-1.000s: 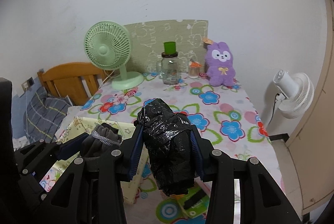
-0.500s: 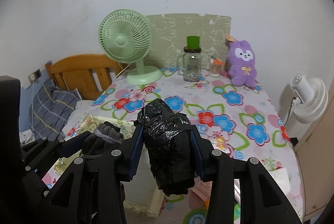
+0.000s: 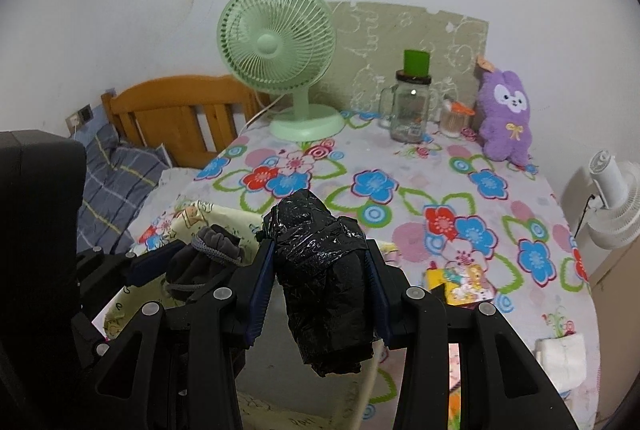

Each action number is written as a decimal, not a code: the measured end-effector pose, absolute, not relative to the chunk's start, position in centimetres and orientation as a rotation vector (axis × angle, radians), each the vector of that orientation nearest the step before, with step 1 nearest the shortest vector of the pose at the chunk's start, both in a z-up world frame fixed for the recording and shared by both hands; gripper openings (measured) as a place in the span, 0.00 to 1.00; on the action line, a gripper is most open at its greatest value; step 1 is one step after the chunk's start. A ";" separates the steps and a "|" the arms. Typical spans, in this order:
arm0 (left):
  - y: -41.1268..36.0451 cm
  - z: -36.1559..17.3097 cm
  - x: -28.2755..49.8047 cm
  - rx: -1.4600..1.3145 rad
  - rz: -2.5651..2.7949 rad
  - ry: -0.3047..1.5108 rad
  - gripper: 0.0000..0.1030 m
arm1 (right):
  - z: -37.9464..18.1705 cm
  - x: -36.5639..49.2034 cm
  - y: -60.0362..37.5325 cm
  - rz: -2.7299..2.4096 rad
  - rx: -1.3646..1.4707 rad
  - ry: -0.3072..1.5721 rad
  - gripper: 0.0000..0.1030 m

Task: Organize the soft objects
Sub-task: 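Carry the pouch into the fabric box and open the left tool while the right tool carries the bundle, then lower the black bundle into the fabric box and open the right tool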

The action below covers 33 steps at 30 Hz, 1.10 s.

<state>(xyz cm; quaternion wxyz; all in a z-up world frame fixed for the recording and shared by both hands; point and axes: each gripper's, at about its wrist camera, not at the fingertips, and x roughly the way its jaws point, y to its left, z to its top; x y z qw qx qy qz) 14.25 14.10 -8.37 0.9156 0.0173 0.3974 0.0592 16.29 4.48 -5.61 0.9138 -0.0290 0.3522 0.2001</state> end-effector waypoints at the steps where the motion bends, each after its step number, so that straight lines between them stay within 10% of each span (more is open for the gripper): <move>1: 14.3 -8.5 14.3 0.034 0.122 0.822 0.44 | -5.9 16.5 4.8 0.422 -0.061 0.730 0.45; 9: 16.0 -10.1 15.0 0.003 0.142 0.882 0.47 | -7.2 17.5 6.8 0.491 -0.082 0.758 0.45; 19: 16.2 -10.0 15.0 -0.021 0.104 0.896 0.72 | -7.6 18.5 7.8 0.566 -0.090 0.785 0.45; 33: 14.6 -9.1 14.5 0.011 0.098 0.872 0.85 | -7.0 18.3 6.1 0.532 -0.097 0.767 0.71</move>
